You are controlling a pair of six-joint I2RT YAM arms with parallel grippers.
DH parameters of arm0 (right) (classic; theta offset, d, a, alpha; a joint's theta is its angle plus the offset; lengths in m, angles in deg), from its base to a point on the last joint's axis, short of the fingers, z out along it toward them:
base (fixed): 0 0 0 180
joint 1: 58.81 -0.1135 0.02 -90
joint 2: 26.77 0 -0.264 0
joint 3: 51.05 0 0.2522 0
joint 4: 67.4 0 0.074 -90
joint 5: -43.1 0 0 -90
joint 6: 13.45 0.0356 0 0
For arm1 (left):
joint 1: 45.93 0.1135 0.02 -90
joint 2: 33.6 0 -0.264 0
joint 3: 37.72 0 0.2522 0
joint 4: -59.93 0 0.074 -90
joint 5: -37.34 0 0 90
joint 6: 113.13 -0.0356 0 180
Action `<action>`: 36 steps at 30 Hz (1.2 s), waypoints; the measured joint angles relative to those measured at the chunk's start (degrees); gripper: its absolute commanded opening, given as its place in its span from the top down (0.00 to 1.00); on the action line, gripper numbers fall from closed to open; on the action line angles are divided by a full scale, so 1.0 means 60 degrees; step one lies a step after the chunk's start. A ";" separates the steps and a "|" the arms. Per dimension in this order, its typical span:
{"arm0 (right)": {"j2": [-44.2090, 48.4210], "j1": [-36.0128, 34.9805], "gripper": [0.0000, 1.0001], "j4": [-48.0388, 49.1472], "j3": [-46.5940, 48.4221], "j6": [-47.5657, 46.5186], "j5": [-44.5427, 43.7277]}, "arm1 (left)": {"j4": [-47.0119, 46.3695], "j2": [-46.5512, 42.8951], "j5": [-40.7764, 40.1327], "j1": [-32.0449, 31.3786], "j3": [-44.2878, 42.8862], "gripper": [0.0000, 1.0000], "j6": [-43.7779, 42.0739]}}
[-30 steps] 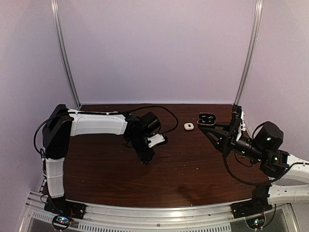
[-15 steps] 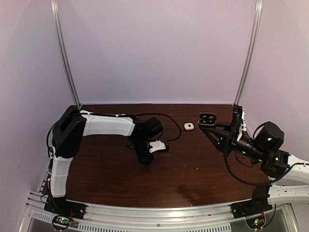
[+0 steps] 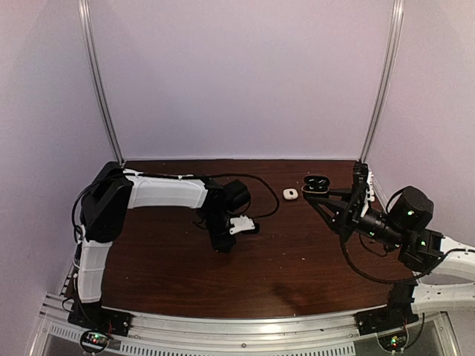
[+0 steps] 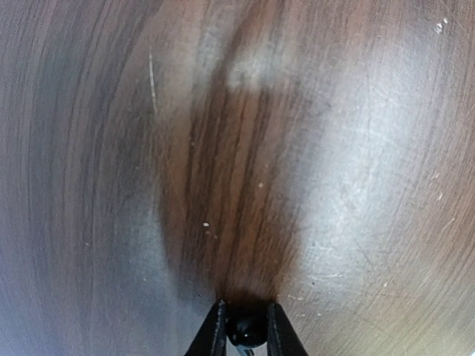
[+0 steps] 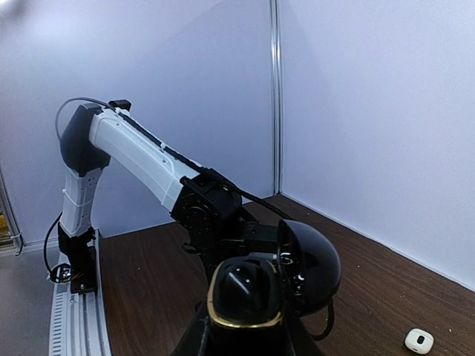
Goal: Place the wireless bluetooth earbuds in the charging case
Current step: Pick up the left earbud from the center of the board, then place the left earbud in the left side groove of the charging case.
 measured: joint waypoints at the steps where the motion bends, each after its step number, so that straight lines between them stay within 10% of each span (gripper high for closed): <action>1: 0.0000 0.0000 1.00 0.0000 0.0000 0.0000 0.0000 | -0.0004 0.0000 -0.0022 0.0000 0.0000 0.92 0.0022; 19: -0.1734 0.0000 1.00 0.2546 -0.0087 -0.0215 0.0084 | -0.4579 -0.5329 -0.0729 0.0670 0.1912 0.94 0.1366; 36: -0.3355 0.0000 1.00 0.5566 -0.0109 -0.1708 0.1457 | -0.9734 -0.8225 0.0029 -0.1636 0.4160 0.91 0.1129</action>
